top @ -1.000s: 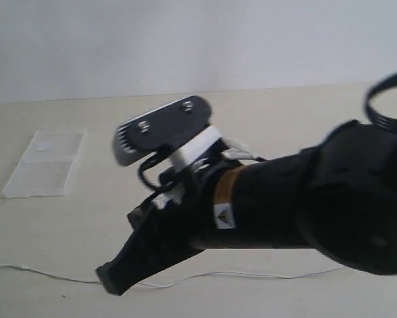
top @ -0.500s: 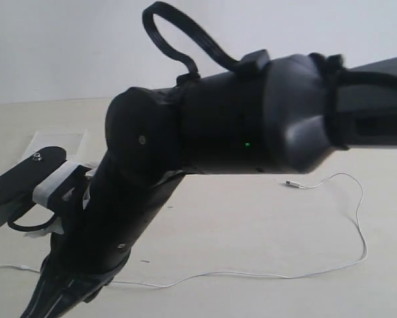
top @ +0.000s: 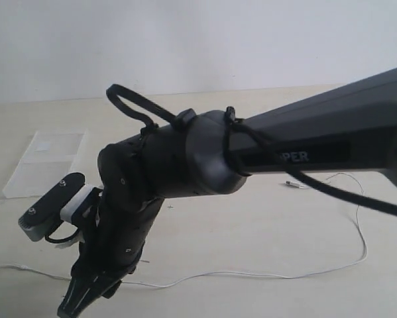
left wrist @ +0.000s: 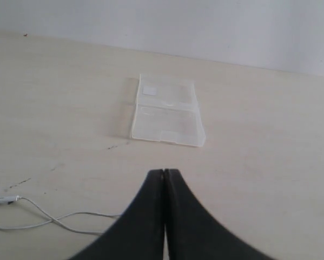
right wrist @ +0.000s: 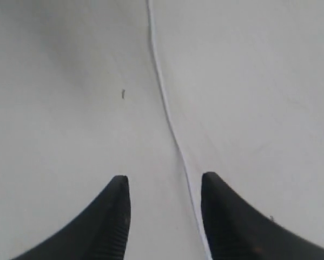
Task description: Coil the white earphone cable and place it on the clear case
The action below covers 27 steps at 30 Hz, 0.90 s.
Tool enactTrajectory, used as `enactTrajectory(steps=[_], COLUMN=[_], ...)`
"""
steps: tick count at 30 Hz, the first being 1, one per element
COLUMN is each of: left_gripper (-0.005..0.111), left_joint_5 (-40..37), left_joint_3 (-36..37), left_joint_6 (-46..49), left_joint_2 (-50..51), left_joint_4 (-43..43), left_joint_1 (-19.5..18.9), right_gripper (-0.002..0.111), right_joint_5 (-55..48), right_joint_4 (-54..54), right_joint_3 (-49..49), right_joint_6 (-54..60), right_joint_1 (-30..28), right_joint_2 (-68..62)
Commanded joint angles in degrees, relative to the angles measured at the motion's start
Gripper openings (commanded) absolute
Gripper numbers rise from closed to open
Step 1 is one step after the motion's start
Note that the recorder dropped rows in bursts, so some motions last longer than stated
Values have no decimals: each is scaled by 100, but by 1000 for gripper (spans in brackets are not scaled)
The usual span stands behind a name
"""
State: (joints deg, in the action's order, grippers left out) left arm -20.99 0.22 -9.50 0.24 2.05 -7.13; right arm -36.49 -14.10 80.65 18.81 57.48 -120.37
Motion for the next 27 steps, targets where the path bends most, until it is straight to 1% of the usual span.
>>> enactTrajectory(steps=[1,6,9,14,17,19,20,22,24,27], left_gripper=[0,0,0,0,0,0,0,0,0,0], left_joint_5=[26,26,26,26,26,26,26,26,26,26], left_joint_3=[-22,-22,-22,-22,-22,-22,-22,-22,-22,-22], left_joint_6=[12,12,12,12,12,12,12,12,12,12], left_joint_2=[-24,-24,-24,-24,-24,-24,-24,-24,-24,-24], left_joint_4=[-8,-8,-8,-8,-8,-8,-8,-8,-8,-8], left_joint_1=[34,34,34,34,34,34,34,34,34,34], right_gripper=[49,50,50,50,48,44,40,29,21,14], right_joint_5=[208,373,385,491,491,479,468,457,457,432], right_joint_4=[206,263,585,673,673,650,650,650,650,650], right_joint_3=[40,40,40,40,40,40,40,40,40,40], right_joint_6=[-257,-274,-661,-688,-785,-843,-843,-843,-843,-843], right_joint_1=[-32,-32,-32,-32,-32,-32,-32,-32,-32,-32], right_joint_2=[-102,-173,-353,-395,-502,-536,-536,-536,-536,-536])
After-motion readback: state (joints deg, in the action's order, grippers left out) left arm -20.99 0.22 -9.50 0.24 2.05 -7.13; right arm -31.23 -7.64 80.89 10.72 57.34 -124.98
